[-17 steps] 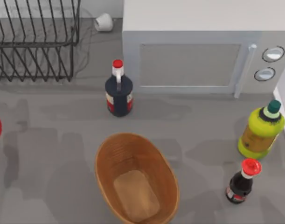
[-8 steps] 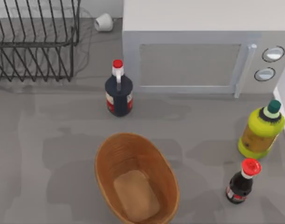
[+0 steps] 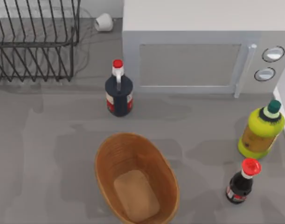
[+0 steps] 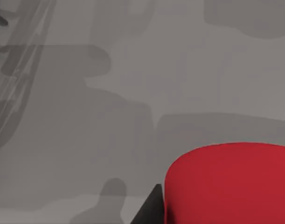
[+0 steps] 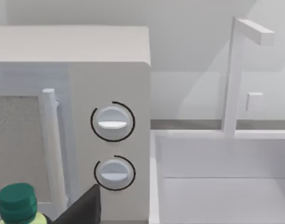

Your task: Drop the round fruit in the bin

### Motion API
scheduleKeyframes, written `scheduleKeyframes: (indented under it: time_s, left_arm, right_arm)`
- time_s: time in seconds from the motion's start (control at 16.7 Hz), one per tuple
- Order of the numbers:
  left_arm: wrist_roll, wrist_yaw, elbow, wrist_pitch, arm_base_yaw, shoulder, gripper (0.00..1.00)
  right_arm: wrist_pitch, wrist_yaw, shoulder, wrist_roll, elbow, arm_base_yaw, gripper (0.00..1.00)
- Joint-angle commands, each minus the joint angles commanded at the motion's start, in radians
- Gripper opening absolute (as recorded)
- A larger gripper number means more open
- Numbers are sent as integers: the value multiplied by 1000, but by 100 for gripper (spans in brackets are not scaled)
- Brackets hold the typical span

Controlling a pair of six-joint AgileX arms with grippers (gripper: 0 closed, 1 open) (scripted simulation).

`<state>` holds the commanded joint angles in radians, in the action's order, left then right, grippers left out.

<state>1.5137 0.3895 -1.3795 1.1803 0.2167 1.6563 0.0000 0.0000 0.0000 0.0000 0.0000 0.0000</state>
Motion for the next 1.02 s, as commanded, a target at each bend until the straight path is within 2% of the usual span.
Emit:
scheduleKeyframes:
  time_s: [0.24,0.54,0.66,0.84,1.02]
  left_arm:
    - [-142,-73,-89,74,-236,56,0]
    - [-417,-199,-200,191,-709,136,0]
    - [-527,-251,-238,229,-863,158,0]
    - [-659,-320,-279,262,-1017,170,0]
    - [-715,-353,-297,275,-1076,174,0]
  right_arm:
    - [0,0,0,0,0,0,100]
    - [0,0,0,0,0,0,100]
    - [0,0,0,0,0,0,100]
    - [0,0,0,0,0,0,100]
    - [0,0,0,0,0,0,100]
